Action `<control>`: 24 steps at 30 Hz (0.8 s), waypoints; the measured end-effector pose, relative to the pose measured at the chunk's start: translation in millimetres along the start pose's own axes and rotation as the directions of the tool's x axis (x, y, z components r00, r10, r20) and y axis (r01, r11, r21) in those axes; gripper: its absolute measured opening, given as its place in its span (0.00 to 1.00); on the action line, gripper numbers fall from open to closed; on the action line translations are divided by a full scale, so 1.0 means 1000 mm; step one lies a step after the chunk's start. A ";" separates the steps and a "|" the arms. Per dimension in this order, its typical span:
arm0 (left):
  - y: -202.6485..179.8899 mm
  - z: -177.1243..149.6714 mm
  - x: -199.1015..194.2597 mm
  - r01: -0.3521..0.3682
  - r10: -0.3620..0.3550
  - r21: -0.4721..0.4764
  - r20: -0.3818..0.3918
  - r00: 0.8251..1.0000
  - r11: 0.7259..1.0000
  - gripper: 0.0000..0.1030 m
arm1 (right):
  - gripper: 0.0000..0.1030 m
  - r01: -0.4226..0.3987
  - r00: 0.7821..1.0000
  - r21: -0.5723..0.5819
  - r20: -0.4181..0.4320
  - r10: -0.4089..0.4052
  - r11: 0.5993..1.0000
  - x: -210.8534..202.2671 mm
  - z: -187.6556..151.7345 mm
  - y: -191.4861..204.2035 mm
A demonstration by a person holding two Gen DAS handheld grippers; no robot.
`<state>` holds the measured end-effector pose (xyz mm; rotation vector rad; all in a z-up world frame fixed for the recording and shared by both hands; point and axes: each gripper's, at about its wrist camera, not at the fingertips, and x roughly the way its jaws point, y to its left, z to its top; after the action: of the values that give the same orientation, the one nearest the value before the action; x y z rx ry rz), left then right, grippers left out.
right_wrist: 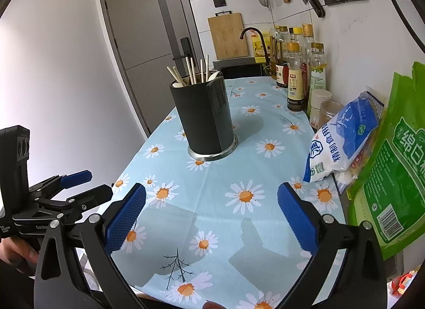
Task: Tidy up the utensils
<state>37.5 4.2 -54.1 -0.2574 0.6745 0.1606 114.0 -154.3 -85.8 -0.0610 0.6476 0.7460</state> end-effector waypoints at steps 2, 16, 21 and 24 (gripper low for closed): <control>-0.001 0.000 0.000 0.002 -0.002 0.001 0.000 1.000 1.000 0.94 | 0.95 0.003 1.000 0.002 0.000 -0.003 1.000 0.000 -0.001 0.000; -0.003 0.000 0.002 0.003 -0.003 0.002 -0.004 1.000 1.000 0.94 | 0.95 0.007 1.000 0.025 0.005 -0.007 1.000 0.000 0.000 -0.004; -0.002 -0.001 0.003 0.004 -0.004 -0.004 -0.009 1.000 1.000 0.94 | 0.95 0.005 1.000 0.021 0.000 -0.005 1.000 0.001 0.000 -0.003; -0.002 -0.002 0.004 0.004 -0.004 -0.001 -0.015 1.000 1.000 0.94 | 0.95 0.007 1.000 0.020 -0.002 -0.007 1.000 0.001 0.000 -0.002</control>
<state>39.9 1.6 -57.6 -0.2612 0.6890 0.1555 116.2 -155.4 -87.1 -0.0454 0.6562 0.7328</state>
